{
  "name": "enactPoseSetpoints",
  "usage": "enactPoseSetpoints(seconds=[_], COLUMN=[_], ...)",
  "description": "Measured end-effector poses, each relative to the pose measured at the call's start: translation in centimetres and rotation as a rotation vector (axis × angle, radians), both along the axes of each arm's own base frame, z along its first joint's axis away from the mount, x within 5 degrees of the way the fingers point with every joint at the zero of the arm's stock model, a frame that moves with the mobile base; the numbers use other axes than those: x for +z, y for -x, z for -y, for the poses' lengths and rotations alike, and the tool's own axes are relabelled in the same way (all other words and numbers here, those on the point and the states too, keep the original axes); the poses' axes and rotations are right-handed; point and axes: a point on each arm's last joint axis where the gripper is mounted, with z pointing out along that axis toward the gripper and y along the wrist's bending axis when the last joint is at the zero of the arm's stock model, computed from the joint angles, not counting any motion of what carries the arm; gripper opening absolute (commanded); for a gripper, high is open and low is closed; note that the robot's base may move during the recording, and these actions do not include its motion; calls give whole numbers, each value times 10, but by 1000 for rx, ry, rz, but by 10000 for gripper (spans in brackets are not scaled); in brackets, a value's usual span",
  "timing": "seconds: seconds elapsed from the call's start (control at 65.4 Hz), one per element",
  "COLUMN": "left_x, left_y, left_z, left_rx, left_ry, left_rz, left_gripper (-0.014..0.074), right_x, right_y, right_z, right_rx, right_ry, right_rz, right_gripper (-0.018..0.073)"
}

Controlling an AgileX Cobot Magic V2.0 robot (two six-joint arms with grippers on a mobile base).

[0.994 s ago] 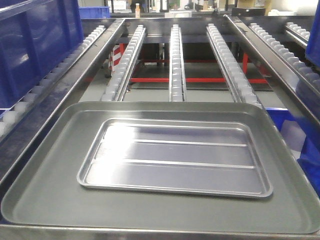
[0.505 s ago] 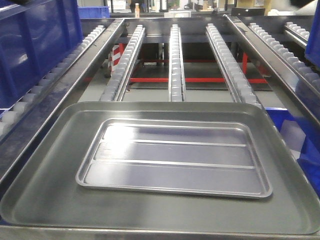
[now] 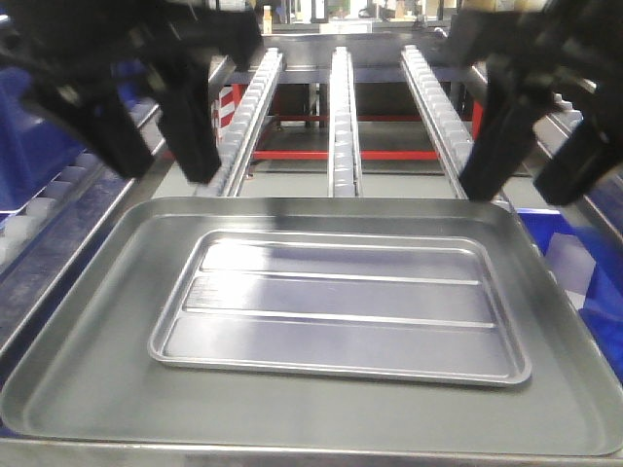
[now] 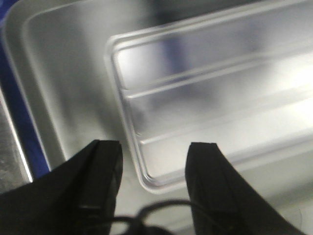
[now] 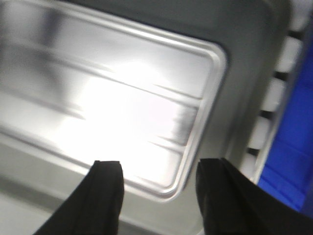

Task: Grab silver tray and place in blue box
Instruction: 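Lower both grippers onto opposite short edges of the small silver tray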

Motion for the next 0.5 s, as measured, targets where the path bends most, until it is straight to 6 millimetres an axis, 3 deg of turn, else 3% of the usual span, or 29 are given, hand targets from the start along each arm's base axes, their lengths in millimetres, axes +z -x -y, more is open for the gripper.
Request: enactPoseSetpoints(seconds=[0.229,0.505], left_x=[-23,-41], left_y=[-15,-29], left_z=[10,6], left_rx=[80,165], left_ry=[-39,-63], left_rz=[-48,-84], left_gripper=[227,227], right_x=[-25,-44], right_y=[-20,-31], right_z=[-3,-9], right_rx=[-99,-110], right_ry=[47,51], right_rz=[-77,-96], right_gripper=[443,438])
